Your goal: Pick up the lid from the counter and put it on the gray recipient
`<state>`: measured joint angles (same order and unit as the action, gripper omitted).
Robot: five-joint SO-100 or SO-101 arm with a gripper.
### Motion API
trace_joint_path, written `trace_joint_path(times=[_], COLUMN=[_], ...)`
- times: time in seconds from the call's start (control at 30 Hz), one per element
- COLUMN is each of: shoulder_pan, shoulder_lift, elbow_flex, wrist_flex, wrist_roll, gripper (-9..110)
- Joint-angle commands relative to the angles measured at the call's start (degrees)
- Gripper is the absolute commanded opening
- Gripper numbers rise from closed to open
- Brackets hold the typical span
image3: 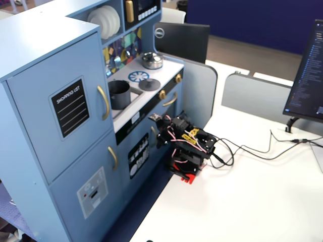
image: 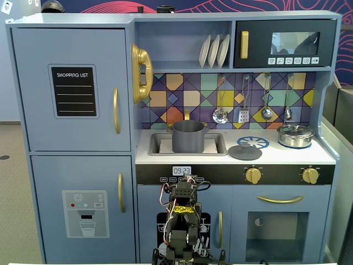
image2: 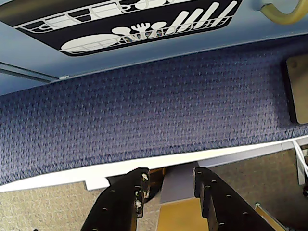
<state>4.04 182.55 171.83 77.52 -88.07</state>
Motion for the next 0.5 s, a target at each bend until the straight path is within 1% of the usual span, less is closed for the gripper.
trace_joint_path(times=[0.0, 0.23, 0.4, 0.47], shoulder_pan=[0.35, 0.26, 1.23, 1.85], shoulder_lift=[-0.44, -0.44, -0.44, -0.53], elbow_flex=[0.18, 0.18, 0.18, 0.00], wrist_flex=[10.11, 10.11, 10.20, 7.82], wrist_roll=[1.32, 1.41, -1.23, -1.76], gripper=[0, 0, 0, 0])
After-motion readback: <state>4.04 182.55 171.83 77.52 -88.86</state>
